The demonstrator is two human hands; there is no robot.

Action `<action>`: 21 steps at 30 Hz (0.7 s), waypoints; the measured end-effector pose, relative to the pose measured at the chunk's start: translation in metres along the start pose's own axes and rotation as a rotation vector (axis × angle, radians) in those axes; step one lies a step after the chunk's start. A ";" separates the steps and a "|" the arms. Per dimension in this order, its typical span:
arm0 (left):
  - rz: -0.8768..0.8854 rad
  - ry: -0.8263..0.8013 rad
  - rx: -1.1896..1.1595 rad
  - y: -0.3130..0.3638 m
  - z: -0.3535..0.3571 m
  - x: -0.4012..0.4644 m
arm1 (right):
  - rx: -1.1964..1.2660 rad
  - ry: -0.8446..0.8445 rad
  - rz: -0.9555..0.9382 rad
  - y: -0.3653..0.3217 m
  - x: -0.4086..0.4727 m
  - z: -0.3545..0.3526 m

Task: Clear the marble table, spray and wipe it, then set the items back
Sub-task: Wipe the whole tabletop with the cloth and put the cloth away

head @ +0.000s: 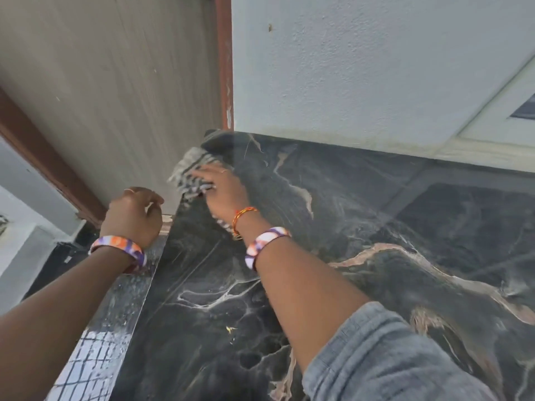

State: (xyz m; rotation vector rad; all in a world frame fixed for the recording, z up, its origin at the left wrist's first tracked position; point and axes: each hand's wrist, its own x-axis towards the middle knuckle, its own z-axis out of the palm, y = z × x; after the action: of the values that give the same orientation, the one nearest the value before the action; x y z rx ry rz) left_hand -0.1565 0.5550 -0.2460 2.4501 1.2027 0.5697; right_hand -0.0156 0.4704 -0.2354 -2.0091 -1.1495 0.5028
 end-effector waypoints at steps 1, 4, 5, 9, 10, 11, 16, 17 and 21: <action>-0.017 -0.010 0.009 -0.002 -0.003 0.001 | 0.139 -0.042 0.021 -0.011 -0.005 0.002; -0.035 -0.031 0.018 -0.003 -0.011 0.002 | 0.468 0.069 0.026 -0.009 -0.020 -0.020; -0.031 -0.043 0.012 -0.003 -0.012 0.003 | 0.546 0.169 0.036 -0.002 -0.028 -0.035; -0.015 -0.094 -0.028 -0.002 -0.007 0.002 | 0.600 0.802 0.211 0.071 -0.070 -0.112; -0.016 -0.106 -0.035 0.000 -0.005 0.002 | 0.453 0.932 0.310 0.095 -0.081 -0.129; -0.014 -0.116 -0.040 0.001 -0.003 0.001 | 0.245 0.970 0.432 0.116 -0.088 -0.143; 0.024 -0.123 -0.048 0.006 0.002 -0.001 | -0.421 0.654 0.702 0.154 -0.066 -0.156; 0.030 -0.121 -0.047 0.006 0.003 -0.001 | -0.448 0.623 0.687 0.149 -0.053 -0.155; 0.029 -0.101 -0.043 -0.002 0.000 -0.006 | -0.440 0.436 0.452 0.117 0.004 -0.115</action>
State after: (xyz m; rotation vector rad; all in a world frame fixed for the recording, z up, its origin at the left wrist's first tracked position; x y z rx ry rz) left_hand -0.1614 0.5512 -0.2482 2.4329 1.1053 0.4695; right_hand 0.1263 0.3891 -0.2518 -2.6102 -0.5649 0.0047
